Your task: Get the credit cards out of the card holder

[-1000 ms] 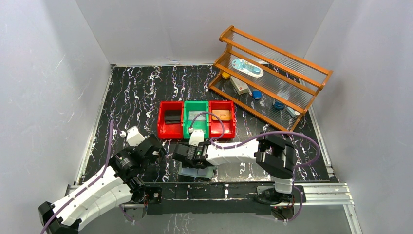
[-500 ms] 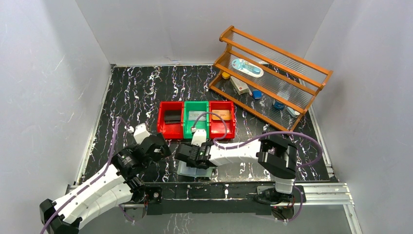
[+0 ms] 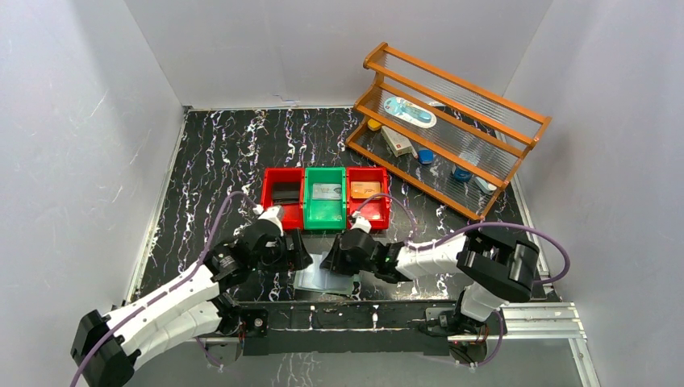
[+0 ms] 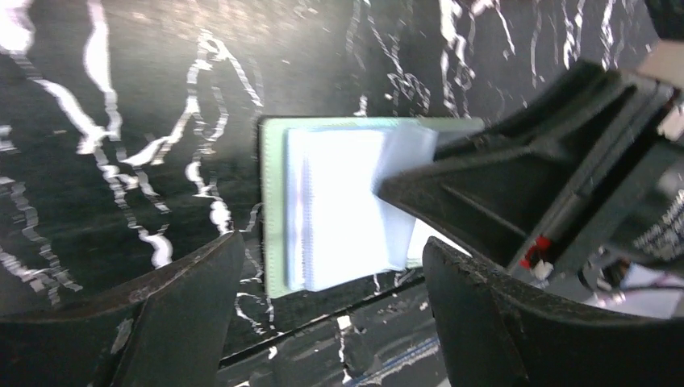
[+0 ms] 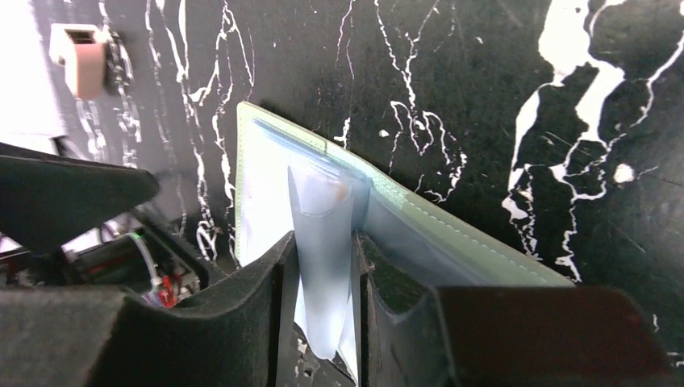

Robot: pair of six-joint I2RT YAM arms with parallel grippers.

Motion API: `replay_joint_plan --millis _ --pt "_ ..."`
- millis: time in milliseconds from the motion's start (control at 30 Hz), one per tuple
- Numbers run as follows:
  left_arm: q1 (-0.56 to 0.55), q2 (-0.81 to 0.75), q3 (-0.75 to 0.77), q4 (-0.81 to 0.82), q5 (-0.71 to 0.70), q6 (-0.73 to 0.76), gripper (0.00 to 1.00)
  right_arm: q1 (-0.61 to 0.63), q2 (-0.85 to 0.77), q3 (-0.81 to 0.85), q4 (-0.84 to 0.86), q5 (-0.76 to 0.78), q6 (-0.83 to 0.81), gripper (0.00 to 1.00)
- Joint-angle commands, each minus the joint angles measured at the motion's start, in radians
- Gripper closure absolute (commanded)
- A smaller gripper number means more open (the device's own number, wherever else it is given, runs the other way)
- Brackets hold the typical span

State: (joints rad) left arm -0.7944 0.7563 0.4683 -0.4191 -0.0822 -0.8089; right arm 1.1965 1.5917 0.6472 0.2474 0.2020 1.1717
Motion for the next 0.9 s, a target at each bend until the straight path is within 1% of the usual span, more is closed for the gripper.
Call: replay_joint_plan --millis 0,133,233,300,367,400,500,633,733,867 --pt "0.001 0.044 -0.026 0.164 0.226 0.068 0.22 -0.04 0.028 -0.152 0.153 -0.091 0.037 0.62" --pt "0.001 0.124 -0.023 0.21 0.291 0.094 0.24 -0.044 0.047 -0.168 0.168 -0.109 0.058 0.62" --pt "0.001 0.196 -0.02 0.209 0.298 0.094 0.25 -0.044 0.058 -0.15 0.13 -0.111 0.061 0.61" --pt "0.001 0.233 -0.012 0.183 0.279 0.082 0.3 -0.044 0.056 -0.13 0.098 -0.108 0.048 0.58" --pt "0.0 0.224 -0.003 0.139 0.182 0.034 0.33 -0.045 0.048 -0.094 0.042 -0.099 0.021 0.53" --pt "0.0 0.199 -0.003 0.122 0.139 0.016 0.31 -0.042 0.044 -0.07 0.001 -0.091 0.003 0.5" --pt "0.001 0.109 0.013 0.027 -0.019 -0.032 0.18 -0.029 0.05 0.026 -0.137 -0.045 -0.041 0.43" --pt "0.002 0.039 0.062 -0.151 -0.213 -0.085 0.11 0.001 0.1 0.168 -0.309 0.023 -0.087 0.38" --pt "0.001 0.003 0.086 -0.247 -0.307 -0.135 0.1 0.031 0.158 0.291 -0.443 0.076 -0.099 0.34" --pt "0.002 -0.053 0.101 -0.331 -0.39 -0.195 0.08 0.068 0.247 0.415 -0.595 0.153 -0.112 0.29"
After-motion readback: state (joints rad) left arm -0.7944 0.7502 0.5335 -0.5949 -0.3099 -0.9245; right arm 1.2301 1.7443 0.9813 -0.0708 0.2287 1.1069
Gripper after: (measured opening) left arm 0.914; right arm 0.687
